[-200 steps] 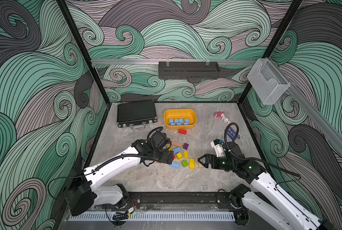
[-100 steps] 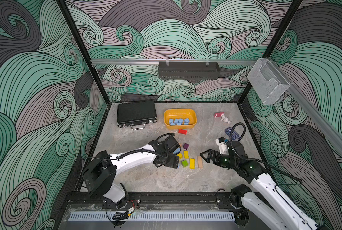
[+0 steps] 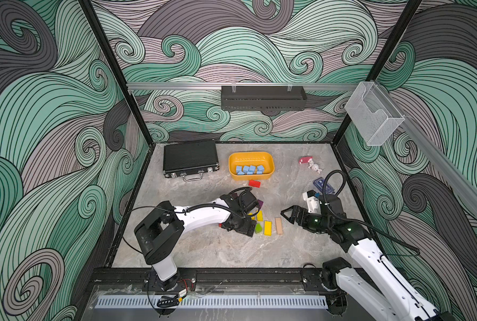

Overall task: Pick out the blue building blocks
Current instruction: Pick up the building block from the center of the board.

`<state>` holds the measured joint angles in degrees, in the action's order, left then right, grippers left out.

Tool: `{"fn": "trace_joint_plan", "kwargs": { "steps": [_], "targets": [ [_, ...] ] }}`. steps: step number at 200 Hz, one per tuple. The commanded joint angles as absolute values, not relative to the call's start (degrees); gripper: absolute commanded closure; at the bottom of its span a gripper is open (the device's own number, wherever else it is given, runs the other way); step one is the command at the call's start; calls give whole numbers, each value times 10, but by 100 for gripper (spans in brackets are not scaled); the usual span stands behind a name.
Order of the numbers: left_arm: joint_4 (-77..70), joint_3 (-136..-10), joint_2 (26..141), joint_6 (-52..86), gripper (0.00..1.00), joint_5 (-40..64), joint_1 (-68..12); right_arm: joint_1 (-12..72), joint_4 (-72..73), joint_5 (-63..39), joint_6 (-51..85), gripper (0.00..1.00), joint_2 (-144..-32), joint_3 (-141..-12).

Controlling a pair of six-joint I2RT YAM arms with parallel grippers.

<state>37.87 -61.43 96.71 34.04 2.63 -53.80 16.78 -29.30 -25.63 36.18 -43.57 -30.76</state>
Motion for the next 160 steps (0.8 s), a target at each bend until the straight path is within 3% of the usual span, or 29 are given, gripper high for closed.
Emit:
{"fn": "trace_joint_plan", "kwargs": {
  "steps": [1,127,160],
  "targets": [
    [377,-636,982,325,4,41,-542,163,-284,-264,354,0,-443,-312],
    [388,-647,1037,335,13,34,-542,156,-283,-258,351,0,-445,-311],
    [394,-652,1045,339,21,29,-542,156,-283,-258,349,0,-444,-311]
  ]
}}
